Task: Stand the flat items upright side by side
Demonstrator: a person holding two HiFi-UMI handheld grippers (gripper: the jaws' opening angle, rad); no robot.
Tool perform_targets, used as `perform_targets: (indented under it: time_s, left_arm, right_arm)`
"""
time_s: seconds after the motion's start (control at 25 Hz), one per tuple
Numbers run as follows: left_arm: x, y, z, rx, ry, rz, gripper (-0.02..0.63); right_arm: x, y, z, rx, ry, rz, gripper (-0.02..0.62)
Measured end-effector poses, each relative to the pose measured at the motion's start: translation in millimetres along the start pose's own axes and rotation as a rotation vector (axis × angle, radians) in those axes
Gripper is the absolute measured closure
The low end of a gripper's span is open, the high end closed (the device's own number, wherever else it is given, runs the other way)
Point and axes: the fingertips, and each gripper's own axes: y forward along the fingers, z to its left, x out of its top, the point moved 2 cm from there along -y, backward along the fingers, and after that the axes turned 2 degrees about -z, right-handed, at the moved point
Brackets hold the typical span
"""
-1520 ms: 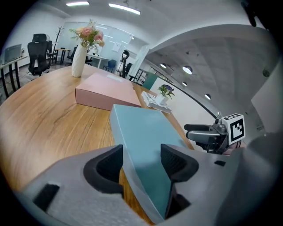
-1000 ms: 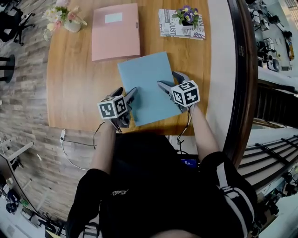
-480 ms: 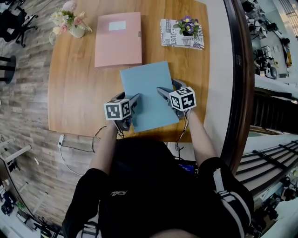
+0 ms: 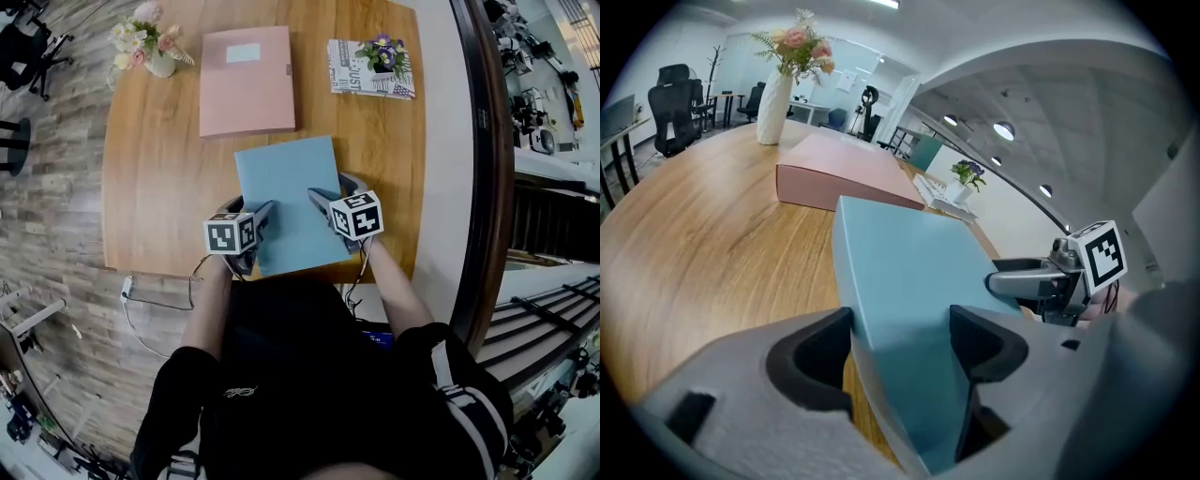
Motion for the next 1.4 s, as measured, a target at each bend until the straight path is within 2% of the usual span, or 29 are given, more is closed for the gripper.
perform_targets:
  time_s: [0.16, 0.36, 0.64, 0.88, 1.0, 1.4]
  left_arm:
    - [4.7, -13.0, 4.6, -0.001, 0.032, -0.039, 0.267]
    - [33.9, -28.4, 6.3, -0.019, 0.117, -0.105, 0.268]
    - [69.8, -47.6, -7.2, -0.046, 0.327, -0.23, 0.265]
    - [101.4, -55.9, -11.5, -0.079, 0.466, -0.351, 0.265]
    - [117.6, -58.4, -13.6, -0.071, 0.524, -0.394, 0.265]
    - [153.9, -55.5, -18.6, -0.051, 0.629, -0.5, 0.265]
  right_arm:
    - [9.5, -2.5, 13.1, -0.024, -0.028, -0.034, 0.238]
    - [35.0, -17.2, 26.1, -0.085, -0.062, -0.193, 0.238]
    - [52.3, -42.8, 34.7, -0.171, -0.059, -0.382, 0.242]
    - [78.0, -55.9, 38.8, -0.25, -0.106, -0.551, 0.242]
    - [90.3, -58.0, 38.8, -0.284, -0.119, -0.597, 0.241]
    - [121.7, -59.3, 28.8, -0.353, -0.175, -0.68, 0.241]
